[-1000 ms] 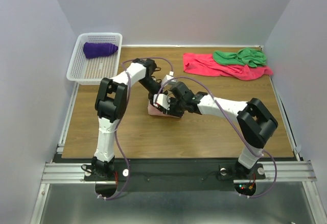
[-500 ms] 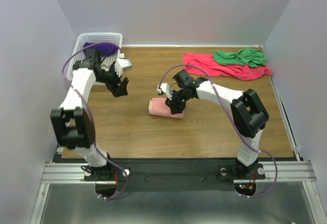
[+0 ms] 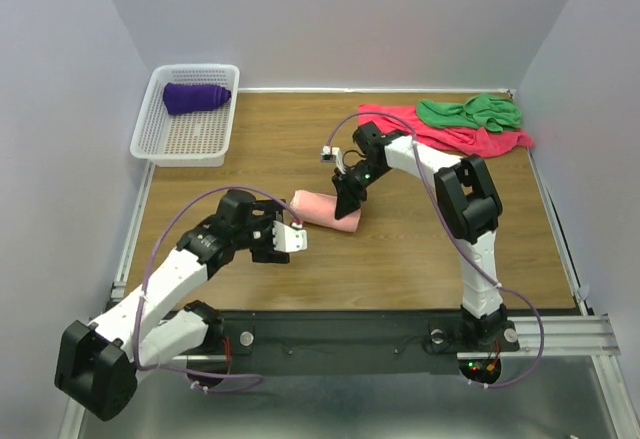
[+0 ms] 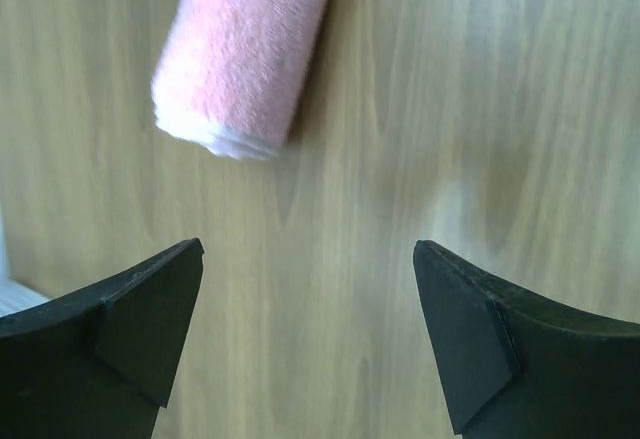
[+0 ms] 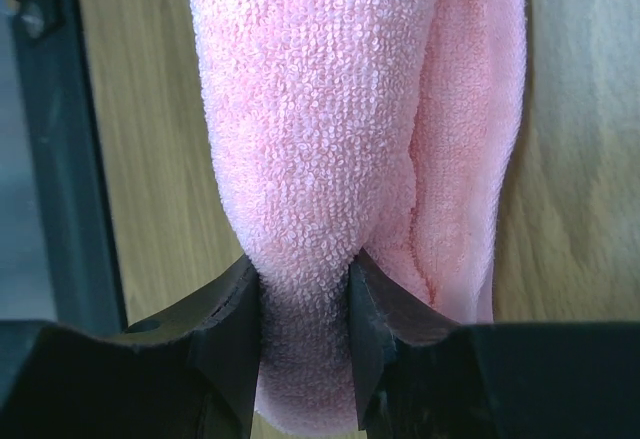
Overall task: Roll the towels
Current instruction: Roll the towel
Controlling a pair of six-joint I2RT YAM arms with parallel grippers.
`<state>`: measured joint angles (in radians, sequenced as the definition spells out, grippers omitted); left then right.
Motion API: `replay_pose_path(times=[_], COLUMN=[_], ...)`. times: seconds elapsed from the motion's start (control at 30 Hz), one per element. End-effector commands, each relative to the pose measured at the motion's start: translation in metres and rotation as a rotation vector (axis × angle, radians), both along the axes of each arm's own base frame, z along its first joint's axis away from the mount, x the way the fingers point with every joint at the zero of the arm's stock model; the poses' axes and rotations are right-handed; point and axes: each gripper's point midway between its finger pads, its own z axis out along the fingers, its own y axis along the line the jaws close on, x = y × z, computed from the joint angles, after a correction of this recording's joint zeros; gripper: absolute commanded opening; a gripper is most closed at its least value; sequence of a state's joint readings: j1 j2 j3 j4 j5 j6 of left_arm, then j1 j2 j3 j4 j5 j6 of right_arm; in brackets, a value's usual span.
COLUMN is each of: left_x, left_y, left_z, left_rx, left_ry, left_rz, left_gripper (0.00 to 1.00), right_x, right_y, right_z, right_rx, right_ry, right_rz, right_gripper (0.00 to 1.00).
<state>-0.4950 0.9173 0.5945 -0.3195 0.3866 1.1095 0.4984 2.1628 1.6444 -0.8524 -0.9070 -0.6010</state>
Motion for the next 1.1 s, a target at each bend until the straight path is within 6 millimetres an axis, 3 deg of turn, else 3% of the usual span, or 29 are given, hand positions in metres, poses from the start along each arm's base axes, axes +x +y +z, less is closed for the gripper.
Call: replay_pose_path(times=[0.0, 0.2, 0.43, 0.6, 0.7, 0.73, 0.83, 1.07], left_x=[0.035, 0.020, 0.015, 0.031, 0.042, 0.046, 0.054, 0.071], left_y=[-0.020, -0.060, -0.096, -0.106, -0.106, -0.100, -0.100, -0.115], left_z=[0.036, 0.022, -0.002, -0.016, -0.020, -0.031, -0.040, -0.045], left_rx=[-0.018, 0.014, 0.024, 0.061, 0.079, 0.117, 0.149, 0.150], left_ry=[-0.282, -0.387, -0.358, -0.371, -0.388, -0.390, -0.423, -0.414], left_rz=[-0.004, -0.160, -0.214, -0.174, -0.134, -0.110, -0.097, -0.070], left_gripper=[0.99, 0.99, 0.99, 0.99, 0.99, 0.99, 0.99, 0.99], right_x=[-0.032, -0.030, -0.027, -0.030, -0.031, -0.033, -0.032, -0.035], right_y=[-0.011, -0.011, -0.010, -0.011, -0.011, -0.012, -0.011, -0.010], right_z=[-0.027, -0.033, -0.033, -0.039, -0.043, -0.044, -0.044, -0.050], right_rx=[-0.065, -0.053, -0.049, -0.056, -0.057, -0.060, -0.052, -0.052], right_ry=[0.235, 0.278, 0.295, 0.328, 0.341, 0.351, 0.360, 0.391], right_rz=[0.005, 0.012, 0.010, 0.023, 0.027, 0.029, 0.033, 0.042], right_gripper=[0.35, 0.35, 0.36, 0.36, 0.36, 0.37, 0.37, 0.39])
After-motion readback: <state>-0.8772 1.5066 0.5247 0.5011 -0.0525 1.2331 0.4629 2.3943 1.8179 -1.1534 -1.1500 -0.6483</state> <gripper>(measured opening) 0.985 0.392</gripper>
